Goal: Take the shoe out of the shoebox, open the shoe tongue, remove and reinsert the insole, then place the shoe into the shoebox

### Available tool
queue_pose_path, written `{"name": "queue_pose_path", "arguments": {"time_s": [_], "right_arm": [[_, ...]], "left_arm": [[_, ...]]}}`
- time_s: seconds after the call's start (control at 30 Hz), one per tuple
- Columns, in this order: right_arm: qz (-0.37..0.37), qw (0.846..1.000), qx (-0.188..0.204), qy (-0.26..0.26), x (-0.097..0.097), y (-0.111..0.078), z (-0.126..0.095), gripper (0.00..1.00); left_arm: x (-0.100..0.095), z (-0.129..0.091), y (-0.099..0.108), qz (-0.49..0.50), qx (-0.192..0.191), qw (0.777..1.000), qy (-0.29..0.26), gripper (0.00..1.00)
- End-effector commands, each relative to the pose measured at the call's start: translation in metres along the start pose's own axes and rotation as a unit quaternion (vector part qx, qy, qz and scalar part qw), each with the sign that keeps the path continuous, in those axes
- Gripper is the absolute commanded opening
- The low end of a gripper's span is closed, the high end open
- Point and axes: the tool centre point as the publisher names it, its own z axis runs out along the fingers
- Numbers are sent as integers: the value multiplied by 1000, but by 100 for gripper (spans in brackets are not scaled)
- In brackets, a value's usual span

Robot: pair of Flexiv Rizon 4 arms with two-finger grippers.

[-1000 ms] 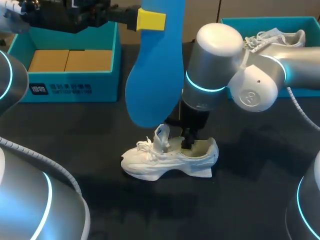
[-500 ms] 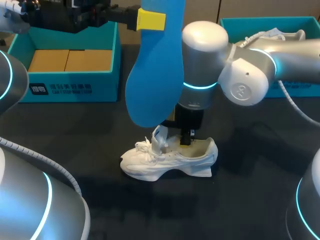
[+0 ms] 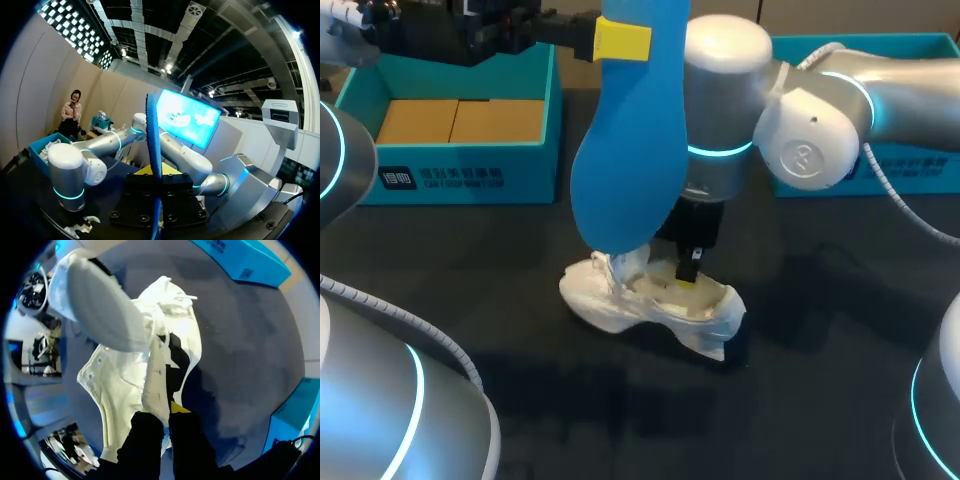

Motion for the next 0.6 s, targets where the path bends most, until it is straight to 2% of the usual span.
{"name": "queue_pose_path", "arguments": {"time_s": [0.03,0.2,0.33,0.37,0.6], "right_arm": [[39,999,-20,-4,8,-8,-15,0],[102,993,-53,-2,19,-4,-24,0],[102,993,-53,-2,19,-4,-24,0],[173,982,-73,-10,35,0,-29,0],[267,960,-88,-19,48,3,-21,0]], "left_arm": [[0,0,-1,0,-2,1000,-1,0],[0,0,-1,0,-2,1000,-1,0],[0,0,-1,0,-2,1000,-1,0],[0,0,-1,0,-2,1000,-1,0],[0,0,-1,0,-2,1000,-1,0]]}}
